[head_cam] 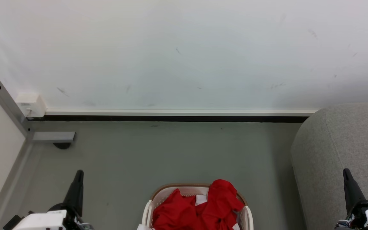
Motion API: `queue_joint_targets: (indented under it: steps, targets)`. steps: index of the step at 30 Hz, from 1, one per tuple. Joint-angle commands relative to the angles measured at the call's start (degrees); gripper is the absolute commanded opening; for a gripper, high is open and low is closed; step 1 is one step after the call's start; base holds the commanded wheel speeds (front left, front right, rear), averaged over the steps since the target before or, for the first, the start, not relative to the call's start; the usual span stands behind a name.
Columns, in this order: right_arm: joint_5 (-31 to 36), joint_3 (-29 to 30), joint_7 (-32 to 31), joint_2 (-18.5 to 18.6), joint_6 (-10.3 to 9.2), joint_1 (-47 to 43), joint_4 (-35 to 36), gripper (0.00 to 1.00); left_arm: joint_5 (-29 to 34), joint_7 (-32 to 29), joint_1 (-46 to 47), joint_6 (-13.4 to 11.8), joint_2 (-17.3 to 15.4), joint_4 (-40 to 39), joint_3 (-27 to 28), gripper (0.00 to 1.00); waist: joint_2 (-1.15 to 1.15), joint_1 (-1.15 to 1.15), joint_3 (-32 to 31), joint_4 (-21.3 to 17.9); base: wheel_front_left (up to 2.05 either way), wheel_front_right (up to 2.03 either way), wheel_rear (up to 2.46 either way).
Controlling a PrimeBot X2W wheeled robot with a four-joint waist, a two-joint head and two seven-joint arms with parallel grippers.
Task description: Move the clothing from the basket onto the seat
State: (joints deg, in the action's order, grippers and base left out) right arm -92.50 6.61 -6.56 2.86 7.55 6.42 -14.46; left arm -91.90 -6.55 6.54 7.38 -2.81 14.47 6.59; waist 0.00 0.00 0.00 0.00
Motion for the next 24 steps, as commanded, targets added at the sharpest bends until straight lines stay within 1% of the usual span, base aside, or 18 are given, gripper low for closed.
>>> queue_joint_targets:
  steps: [1,7,8,13,19,24]
  targets:
    - [0.40,0.16,-0.19,0.05,-0.14,0.56,0.14,0.00,-0.83,-0.25,0.39,0.25,-0.14,-0.10,0.11,0.00,0.00,0.00,0.00,0.00,0.00,0.00,0.00]
    - [0.40,0.16,-0.19,0.05,-0.14,0.56,0.14,0.00,-0.83,-0.25,0.39,0.25,-0.14,-0.10,0.11,0.00,0.00,0.00,0.00,0.00,0.00,0.00,0.00]
    - [0.00,0.00,0.00,0.00,0.00,0.00,0.00,1.00,0.00,0.00,0.00,0.00,0.00,0.00,0.00,1.00,0.00,0.00,0.00,0.00,0.00,0.00,0.00]
    - [-0.07,-0.50,0.31,-0.60,0.00,-1.65,-1.57,1.00,0.08,0.25,-1.73,-0.17,0.50,1.77,-0.17,1.00,0.00,0.00,0.01,0.00,0.00,0.00,0.00]
    - [-0.85,-2.24,2.10,-0.53,-0.01,-1.73,0.34,1.00,0.33,1.77,-1.62,-0.14,0.37,0.38,-0.51,1.00,0.00,0.00,0.04,-0.04,0.00,0.00,0.00]
    - [0.58,-3.51,3.49,-0.47,-0.01,-1.70,1.42,1.00,1.77,3.30,-1.46,-0.12,0.06,-0.46,-0.98,1.00,0.00,0.00,0.05,-0.07,0.00,0.00,0.00]
